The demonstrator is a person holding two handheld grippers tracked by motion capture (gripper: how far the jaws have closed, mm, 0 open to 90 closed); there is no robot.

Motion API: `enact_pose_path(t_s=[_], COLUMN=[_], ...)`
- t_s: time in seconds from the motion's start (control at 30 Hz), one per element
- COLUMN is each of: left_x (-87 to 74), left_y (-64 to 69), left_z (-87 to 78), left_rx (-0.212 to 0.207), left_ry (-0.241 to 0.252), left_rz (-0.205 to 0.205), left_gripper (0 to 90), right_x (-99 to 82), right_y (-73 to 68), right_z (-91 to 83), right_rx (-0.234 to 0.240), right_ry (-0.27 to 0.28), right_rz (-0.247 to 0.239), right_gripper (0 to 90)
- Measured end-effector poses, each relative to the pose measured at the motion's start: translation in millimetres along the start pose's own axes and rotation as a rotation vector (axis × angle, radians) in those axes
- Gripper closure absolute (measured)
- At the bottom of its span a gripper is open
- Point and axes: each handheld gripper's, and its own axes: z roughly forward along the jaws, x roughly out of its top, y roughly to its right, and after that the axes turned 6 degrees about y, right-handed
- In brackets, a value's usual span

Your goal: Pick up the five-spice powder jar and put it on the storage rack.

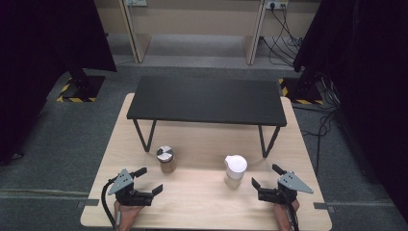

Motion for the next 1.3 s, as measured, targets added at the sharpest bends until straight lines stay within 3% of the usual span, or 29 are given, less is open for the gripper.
enact_pose_path(t_s=[1.07,1.3], left_x=[-2.5,-0.8], left_y=[4.6,7.5], left_z=[-0.8,2.6], left_rx=[0.015,0.018], left_ry=[0.022,0.053], left_rz=[0.013,-0.001], left_gripper=[1.5,1.7], right_x=[0.2,0.0], right_y=[-1.1,-1.1], right_z=[-0.2,-0.4], right_rx=[0.004,0.004], right_ry=[-0.001,0.000], right_rz=[-0.012,-0.012], right_gripper=[1.4,1.4])
